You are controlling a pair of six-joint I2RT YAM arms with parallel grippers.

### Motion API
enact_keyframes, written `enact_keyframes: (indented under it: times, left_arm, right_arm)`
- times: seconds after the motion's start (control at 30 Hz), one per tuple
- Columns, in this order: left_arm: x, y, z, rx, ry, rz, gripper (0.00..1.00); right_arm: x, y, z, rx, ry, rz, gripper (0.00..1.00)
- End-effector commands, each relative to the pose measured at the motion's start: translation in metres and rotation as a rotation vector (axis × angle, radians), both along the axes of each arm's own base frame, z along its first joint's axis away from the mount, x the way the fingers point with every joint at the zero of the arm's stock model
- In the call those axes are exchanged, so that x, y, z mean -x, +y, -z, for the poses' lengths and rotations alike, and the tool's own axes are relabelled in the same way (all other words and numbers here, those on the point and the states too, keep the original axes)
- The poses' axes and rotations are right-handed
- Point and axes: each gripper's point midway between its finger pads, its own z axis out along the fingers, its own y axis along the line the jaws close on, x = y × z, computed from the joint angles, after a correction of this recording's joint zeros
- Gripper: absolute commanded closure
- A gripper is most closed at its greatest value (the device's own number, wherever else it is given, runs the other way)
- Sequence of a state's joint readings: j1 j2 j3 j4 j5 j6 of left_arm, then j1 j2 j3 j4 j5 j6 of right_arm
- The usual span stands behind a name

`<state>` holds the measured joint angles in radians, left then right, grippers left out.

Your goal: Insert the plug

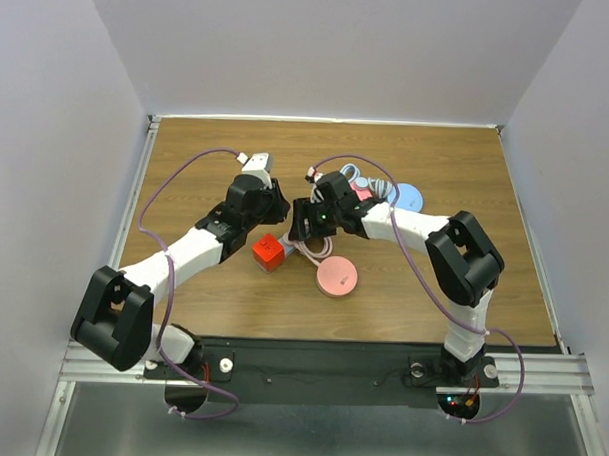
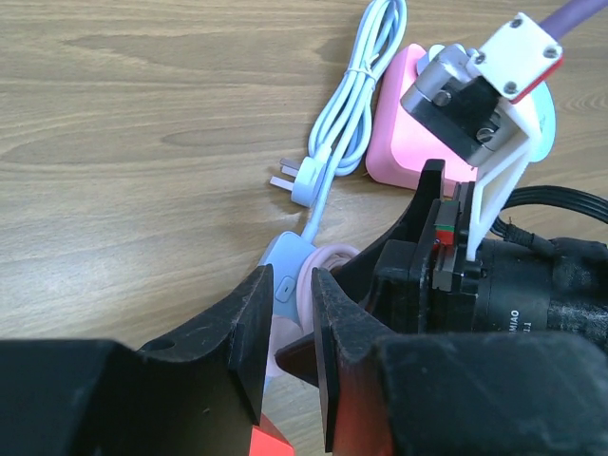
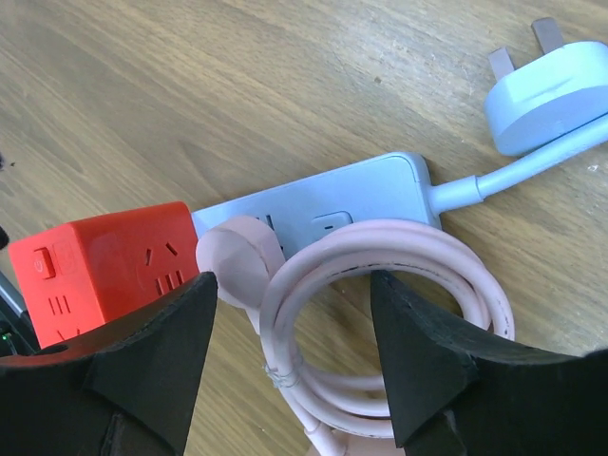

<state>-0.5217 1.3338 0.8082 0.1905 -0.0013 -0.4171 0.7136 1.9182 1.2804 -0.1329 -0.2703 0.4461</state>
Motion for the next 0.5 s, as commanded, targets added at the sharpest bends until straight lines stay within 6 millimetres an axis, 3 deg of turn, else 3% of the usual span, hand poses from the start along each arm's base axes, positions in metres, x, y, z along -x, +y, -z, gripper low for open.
enact_keyframes:
  times: [0.0, 0.17, 0.47]
  left_arm:
    - [0.001, 0.002, -0.010, 0.022, -0.038, -0.005, 0.66]
    - [0.003, 0.002, -0.009, 0.024, -0.039, 0.001, 0.66]
    - [0.005, -0.002, -0.016, 0.042, -0.049, 0.023, 0.66]
  right_arm:
    - [-0.014, 0.017, -0.021, -0.052, -0.065, 0.006, 0.30]
    - [-0.013, 0.019, -0.012, -0.032, -0.059, 0.011, 0.33]
    - [-0.001, 0.013, 0.014, 0.041, -0.024, 0.013, 0.59]
